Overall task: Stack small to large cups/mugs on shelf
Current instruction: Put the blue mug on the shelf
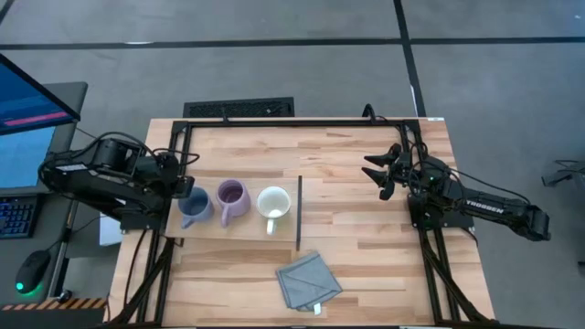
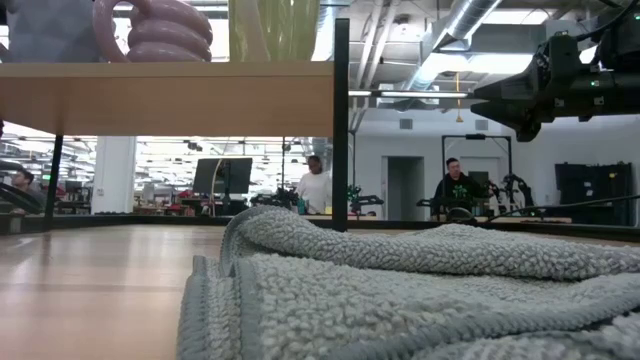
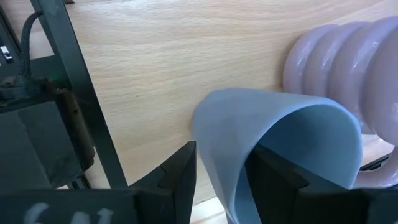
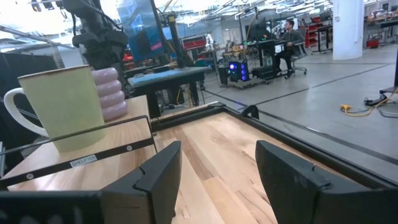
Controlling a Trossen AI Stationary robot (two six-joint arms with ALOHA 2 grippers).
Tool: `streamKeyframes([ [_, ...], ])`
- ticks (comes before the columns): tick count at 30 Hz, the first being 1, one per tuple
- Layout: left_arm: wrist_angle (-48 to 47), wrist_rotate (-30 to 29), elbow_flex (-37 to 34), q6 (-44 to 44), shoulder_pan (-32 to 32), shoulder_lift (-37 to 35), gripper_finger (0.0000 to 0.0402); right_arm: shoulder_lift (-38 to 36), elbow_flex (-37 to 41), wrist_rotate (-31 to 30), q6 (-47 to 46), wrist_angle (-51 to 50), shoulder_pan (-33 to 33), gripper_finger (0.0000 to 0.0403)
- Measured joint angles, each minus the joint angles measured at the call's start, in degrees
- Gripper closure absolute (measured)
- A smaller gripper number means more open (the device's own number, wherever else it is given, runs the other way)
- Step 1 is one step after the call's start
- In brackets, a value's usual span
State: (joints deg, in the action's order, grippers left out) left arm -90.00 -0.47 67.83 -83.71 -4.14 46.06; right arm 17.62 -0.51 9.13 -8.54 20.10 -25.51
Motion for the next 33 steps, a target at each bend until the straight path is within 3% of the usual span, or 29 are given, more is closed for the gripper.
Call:
streamKeyframes([
  [33, -0.04, 2.84, 0.0, -5.78, 0.02, -2.36, 0.0278, -0.02, -0.01, 0.02, 0.19, -1.71, 0.01, 0.0173],
])
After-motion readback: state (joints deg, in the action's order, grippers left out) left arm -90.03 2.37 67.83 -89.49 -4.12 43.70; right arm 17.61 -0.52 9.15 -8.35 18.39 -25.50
